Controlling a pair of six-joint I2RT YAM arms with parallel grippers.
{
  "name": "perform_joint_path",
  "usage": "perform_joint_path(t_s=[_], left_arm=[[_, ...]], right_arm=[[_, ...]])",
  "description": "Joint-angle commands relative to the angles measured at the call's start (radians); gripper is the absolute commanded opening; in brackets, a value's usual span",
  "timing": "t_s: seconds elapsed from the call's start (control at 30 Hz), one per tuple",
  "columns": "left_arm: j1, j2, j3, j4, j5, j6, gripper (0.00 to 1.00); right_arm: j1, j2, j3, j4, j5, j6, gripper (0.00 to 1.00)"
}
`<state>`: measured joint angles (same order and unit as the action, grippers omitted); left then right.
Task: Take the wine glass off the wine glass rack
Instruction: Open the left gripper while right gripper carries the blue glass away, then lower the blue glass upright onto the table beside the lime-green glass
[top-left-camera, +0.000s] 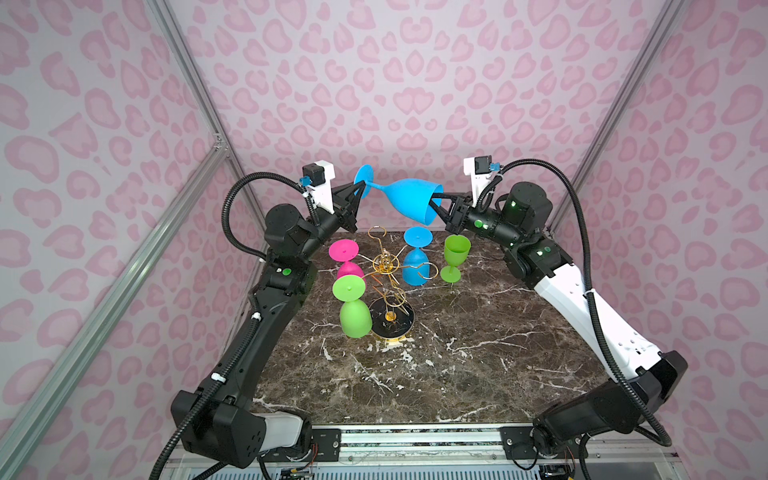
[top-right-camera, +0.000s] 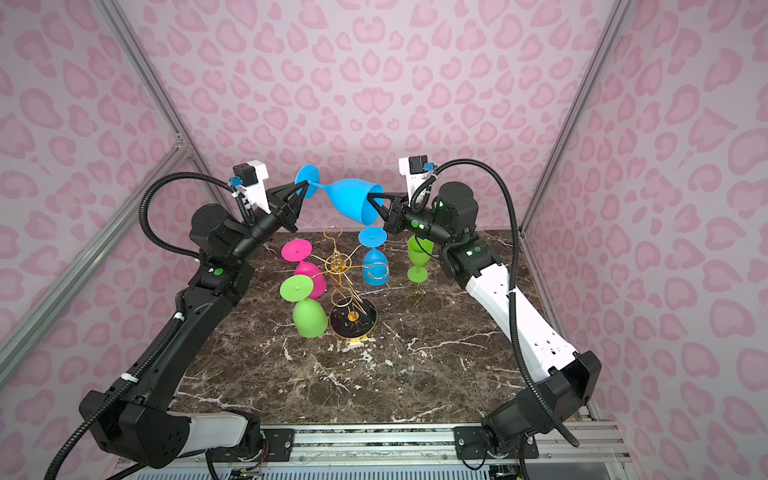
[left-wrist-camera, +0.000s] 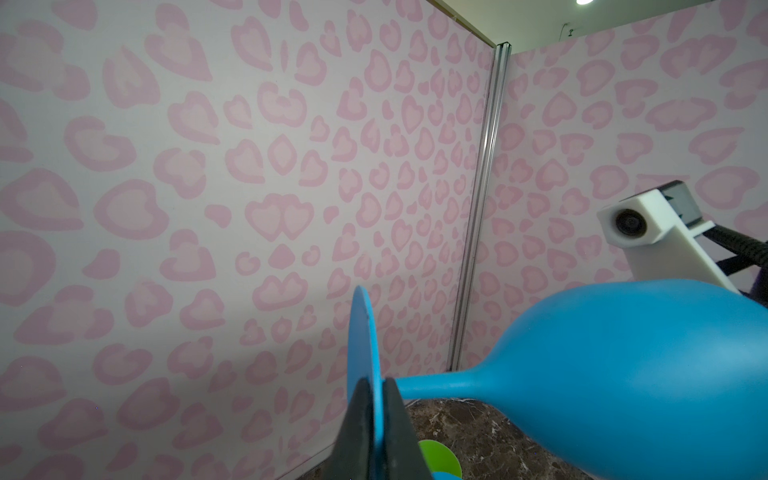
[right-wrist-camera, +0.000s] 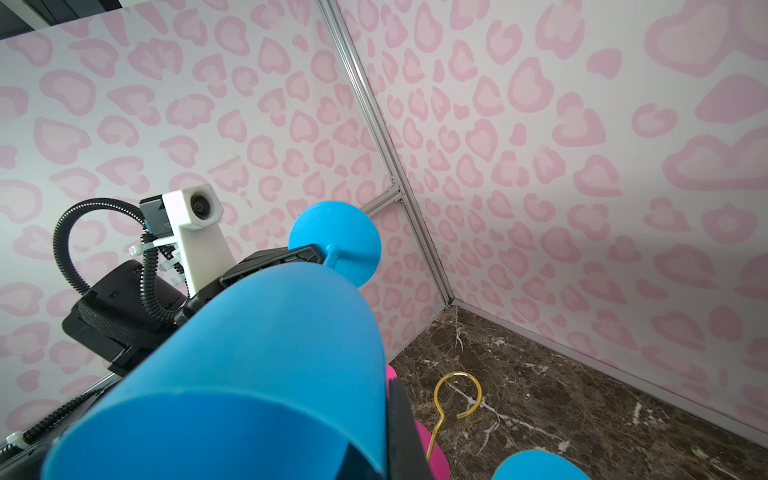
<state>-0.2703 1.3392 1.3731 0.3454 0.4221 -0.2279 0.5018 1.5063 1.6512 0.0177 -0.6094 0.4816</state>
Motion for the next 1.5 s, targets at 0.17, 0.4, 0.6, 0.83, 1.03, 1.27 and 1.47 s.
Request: perform_joint_path(t_s=[0.17, 0.4, 0.6, 0.83, 1.03, 1.27, 1.47], left_arm=[[0.0, -0.019, -0.015, 0.016, -0.007, 0.021, 0.84], [0.008, -0.077, -0.064, 0.011, -0.063, 0.066, 0.98], [0.027, -0.161, -0.124, 0.014, -0.17, 0.07, 0.98], [0.048, -0.262, -0.196, -0.044, -0.247, 0.134, 0.98], [0.057, -0.342, -0.264, -0.08, -0.348, 0.172, 0.98], [0.062, -0.417, -0.307, -0.123, -0.397, 0.205, 0.98], [0.063, -0.463, -0.32, -0.144, -0.425, 0.22, 0.98]], right_arm=[[-0.037, -0.054, 0.03, -0.053, 0.007, -0.048, 0.0], [-0.251, -0.099, 0.083, -0.269, 0.04, -0.085, 0.0], [-0.373, -0.005, 0.255, -0.662, 0.226, -0.299, 0.0], [-0.413, 0.268, 0.596, -1.133, 0.487, -0.497, 0.0], [-0.438, 0.406, 0.711, -1.246, 0.561, -0.526, 0.0], [-0.445, 0.547, 0.747, -1.333, 0.63, -0.549, 0.0], [-0.445, 0.657, 0.773, -1.349, 0.65, -0.554, 0.0]])
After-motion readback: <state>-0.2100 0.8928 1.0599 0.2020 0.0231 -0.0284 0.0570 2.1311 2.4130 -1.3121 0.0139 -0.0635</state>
